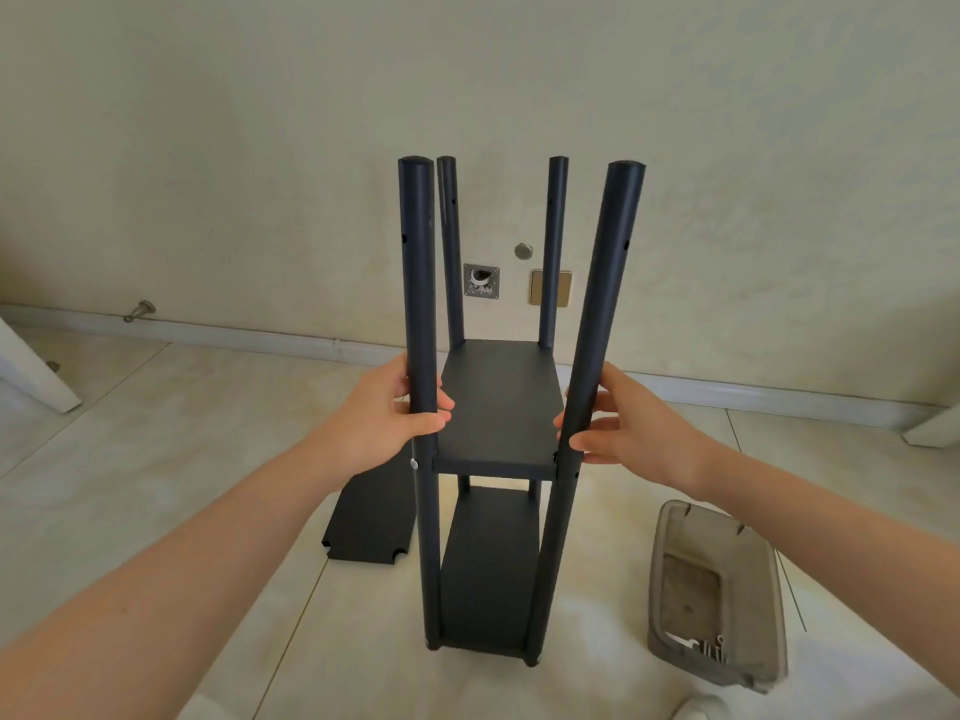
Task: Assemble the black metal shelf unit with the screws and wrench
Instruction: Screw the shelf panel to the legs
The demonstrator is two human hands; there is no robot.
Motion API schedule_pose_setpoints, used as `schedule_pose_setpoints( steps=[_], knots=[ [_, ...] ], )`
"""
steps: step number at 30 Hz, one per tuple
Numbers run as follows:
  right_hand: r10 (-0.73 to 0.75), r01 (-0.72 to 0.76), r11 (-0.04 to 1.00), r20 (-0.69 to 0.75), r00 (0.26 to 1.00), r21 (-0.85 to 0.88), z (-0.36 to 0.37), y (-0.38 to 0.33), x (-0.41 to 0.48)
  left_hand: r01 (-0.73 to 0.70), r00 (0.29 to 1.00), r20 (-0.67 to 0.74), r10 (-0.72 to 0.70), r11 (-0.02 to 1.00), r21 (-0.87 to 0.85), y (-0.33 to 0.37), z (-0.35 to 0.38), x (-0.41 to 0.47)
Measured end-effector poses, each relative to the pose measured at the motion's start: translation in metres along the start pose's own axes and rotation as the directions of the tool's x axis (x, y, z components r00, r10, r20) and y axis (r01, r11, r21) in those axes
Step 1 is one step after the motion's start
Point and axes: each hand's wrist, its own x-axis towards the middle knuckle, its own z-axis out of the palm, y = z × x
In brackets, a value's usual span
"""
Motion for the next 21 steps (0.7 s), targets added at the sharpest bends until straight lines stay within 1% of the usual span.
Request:
schedule_pose_setpoints(
  steps=[5, 8, 14, 19, 21],
  knots=[
    [-0.012, 0.015, 0.998, 0.045, 0.999, -0.06, 0.005, 0.001, -0.003, 0.0, 0.997, -0.08, 0.001, 1.0, 0.015, -0.011, 0.004, -0.006],
    [-0.017, 0.022, 0.998, 0.084, 0.996, -0.061, 0.006, -0.002, -0.007, 0.005, 0.992, -0.128, -0.007, 1.0, -0.017, -0.019, 0.009, -0.012],
    [-0.027, 0.042, 0.993, 0.134, 0.991, -0.11, 0.007, -0.005, -0.014, 0.05, 0.986, -0.161, -0.045, 0.998, 0.028, -0.037, 0.016, -0.023],
    [0.012, 0.036, 0.968, 0.189, 0.982, -0.249, 0.016, -0.002, -0.015, 0.111, 0.972, -0.216, -0.094, 0.991, 0.07, -0.051, 0.026, -0.032],
    [0.022, 0.03, 0.964, 0.192, 0.981, -0.264, 0.018, 0.0, -0.016, 0.119, 0.964, -0.243, -0.105, 0.992, 0.043, -0.054, 0.031, -0.035]
  ],
)
